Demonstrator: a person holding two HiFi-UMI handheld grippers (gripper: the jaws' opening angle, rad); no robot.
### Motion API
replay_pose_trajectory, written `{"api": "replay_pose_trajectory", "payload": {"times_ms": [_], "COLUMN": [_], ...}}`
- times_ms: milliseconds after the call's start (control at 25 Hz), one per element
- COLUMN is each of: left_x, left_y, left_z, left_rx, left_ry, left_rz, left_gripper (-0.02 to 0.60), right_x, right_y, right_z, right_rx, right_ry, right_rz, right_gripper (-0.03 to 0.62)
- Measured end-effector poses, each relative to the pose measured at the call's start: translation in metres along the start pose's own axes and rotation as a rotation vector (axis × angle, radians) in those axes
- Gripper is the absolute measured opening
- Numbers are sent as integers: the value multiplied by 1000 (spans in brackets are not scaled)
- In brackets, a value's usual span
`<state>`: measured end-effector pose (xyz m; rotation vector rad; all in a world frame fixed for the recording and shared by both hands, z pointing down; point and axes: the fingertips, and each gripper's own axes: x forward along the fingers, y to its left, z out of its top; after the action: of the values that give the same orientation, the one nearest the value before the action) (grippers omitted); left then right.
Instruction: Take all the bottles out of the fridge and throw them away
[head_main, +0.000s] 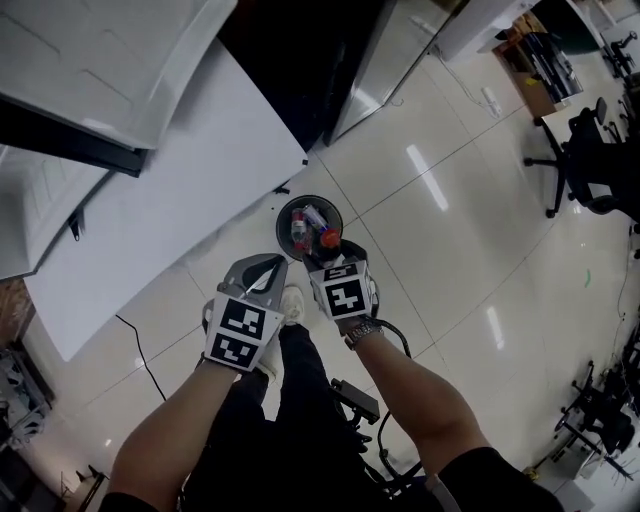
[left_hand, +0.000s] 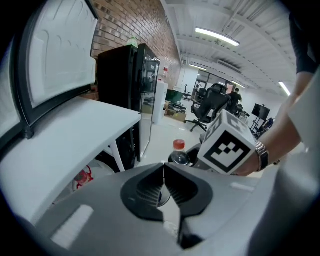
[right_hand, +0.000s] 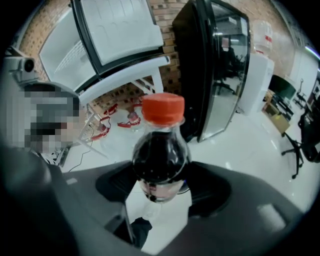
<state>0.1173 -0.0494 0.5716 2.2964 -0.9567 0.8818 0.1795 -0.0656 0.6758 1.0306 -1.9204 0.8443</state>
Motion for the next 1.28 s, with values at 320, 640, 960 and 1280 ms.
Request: {"api": "replay_pose_trajectory", "payload": {"times_ms": [320,640,960,1280], "left_x": [38,77,85,78], "left_y": [8,18,23,24], "left_z": [-49,-74,-87,-78], "left_rx": [-55,-86,-96,-97], "left_ry": [82,117,140,118], "left_rz": [-27,-45,-41,-26], "left_gripper": [3,5,5,5], "right_x": [71,128,155,141], "right_y": [-6,-23,-36,-31], "right_z": [-41,-66,-78,-80], "right_rx": [13,26,31,46], "right_ry": [116,166,191,169], "right_rz": [12,11,-18,-15], "right_gripper": [307,307,311,310]}}
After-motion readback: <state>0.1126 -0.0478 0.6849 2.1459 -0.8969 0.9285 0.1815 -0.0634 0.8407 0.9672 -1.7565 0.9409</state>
